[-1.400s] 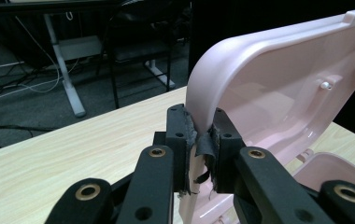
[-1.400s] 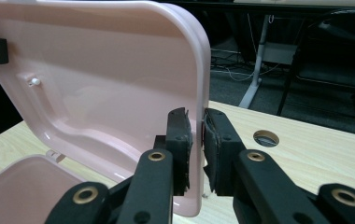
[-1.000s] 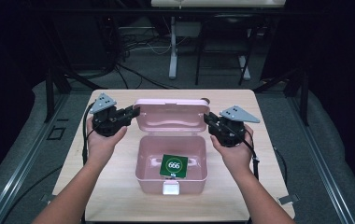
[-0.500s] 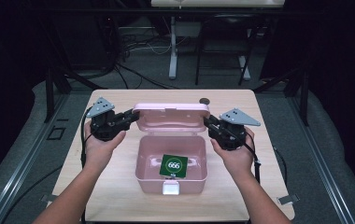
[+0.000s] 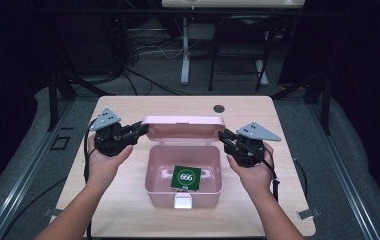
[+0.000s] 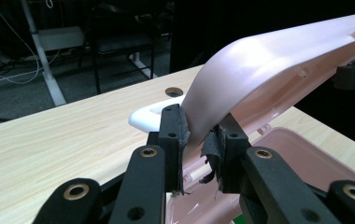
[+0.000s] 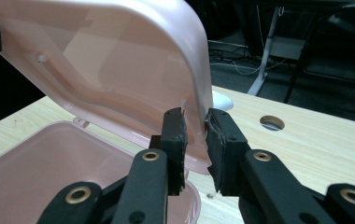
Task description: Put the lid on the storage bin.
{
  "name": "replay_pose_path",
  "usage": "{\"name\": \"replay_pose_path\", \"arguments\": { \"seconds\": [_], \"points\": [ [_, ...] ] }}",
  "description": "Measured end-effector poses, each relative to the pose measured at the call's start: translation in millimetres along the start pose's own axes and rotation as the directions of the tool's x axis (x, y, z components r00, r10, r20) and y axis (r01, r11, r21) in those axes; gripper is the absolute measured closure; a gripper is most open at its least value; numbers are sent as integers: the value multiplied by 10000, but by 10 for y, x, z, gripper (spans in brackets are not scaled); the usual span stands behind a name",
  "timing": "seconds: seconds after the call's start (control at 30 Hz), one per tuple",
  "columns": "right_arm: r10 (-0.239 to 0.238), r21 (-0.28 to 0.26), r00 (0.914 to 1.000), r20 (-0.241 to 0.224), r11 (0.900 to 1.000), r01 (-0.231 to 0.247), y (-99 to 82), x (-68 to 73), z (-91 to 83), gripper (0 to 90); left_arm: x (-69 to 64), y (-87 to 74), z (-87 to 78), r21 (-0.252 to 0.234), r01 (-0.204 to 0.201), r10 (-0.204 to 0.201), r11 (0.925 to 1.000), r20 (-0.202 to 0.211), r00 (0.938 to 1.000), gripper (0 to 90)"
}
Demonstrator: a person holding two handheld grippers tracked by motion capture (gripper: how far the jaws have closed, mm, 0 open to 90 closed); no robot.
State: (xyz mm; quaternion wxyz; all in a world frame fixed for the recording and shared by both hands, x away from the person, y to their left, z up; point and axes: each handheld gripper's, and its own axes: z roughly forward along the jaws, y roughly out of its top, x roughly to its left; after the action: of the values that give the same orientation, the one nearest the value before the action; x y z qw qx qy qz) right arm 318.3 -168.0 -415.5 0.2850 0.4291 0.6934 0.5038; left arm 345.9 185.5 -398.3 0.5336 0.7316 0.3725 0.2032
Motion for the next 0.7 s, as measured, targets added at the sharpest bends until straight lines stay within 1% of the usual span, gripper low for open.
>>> {"name": "replay_pose_path", "arguments": {
  "seconds": [0.13, 0.17, 0.27, 0.37, 0.63, 0.7],
  "points": [
    [-121, -8, 9999, 37, 9999, 121, -3, 20, -31, 767, -11, -5, -27, 87, -42, 42, 10000, 46, 10000, 764],
    [-128, -10, 9999, 41, 9999, 128, -4, 24, -34, 767, -14, -10, -29, 8, -40, 40, 10000, 64, 10000, 764],
    [-182, -18, 9998, 13, 9998, 182, -10, 28, -50, 764, -24, -25, -47, -18, -58, 58, 10000, 89, 9999, 764],
    [-72, -68, 9999, -83, 10000, 71, -30, 23, -65, 763, -31, -30, -59, 26, -105, 104, 9999, 114, 9999, 764],
    [210, 27, 9995, -253, 9998, -210, -105, 14, -84, 762, -58, -59, -101, 75, -134, 133, 9999, 169, 9998, 763],
    [183, 44, 9996, -236, 9998, -182, -108, 15, -90, 761, -62, -61, -105, 68, -147, 146, 9999, 173, 9997, 764]
  ]
}}
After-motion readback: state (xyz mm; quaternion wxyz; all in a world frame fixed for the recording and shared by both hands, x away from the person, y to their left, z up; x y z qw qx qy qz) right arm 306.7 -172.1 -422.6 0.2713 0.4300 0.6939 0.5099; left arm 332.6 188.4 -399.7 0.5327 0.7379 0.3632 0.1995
